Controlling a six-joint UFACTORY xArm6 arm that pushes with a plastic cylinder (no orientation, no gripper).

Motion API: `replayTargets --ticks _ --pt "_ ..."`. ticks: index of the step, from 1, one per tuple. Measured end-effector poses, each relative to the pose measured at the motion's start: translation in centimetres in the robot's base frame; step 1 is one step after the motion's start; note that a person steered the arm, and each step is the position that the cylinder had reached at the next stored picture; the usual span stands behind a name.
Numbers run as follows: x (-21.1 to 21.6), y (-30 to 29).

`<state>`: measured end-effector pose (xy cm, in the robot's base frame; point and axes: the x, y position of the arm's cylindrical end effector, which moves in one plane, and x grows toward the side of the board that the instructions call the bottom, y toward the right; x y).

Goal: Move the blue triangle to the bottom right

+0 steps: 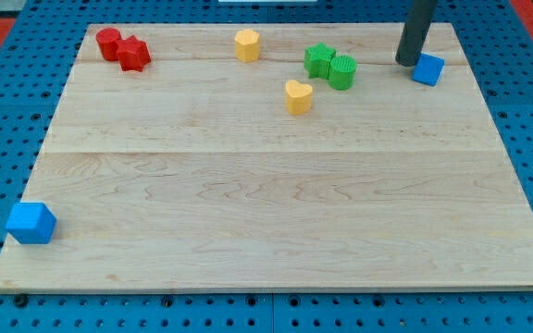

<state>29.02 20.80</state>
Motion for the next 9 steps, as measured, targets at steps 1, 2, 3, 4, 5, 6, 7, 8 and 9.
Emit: replayTargets --ticks 1,2,3,4,5,6,7,8,9 --pt "0.2 1.6" --pt "-3.1 -0.1" --pt "-4.5 3.7" --pt "0.2 2.6" --pt "2.1 1.6" --pt "-2.3 -0.3" --pt "-3.5 7.0" --pt "0.2 10.3" --pt "4.8 5.9"
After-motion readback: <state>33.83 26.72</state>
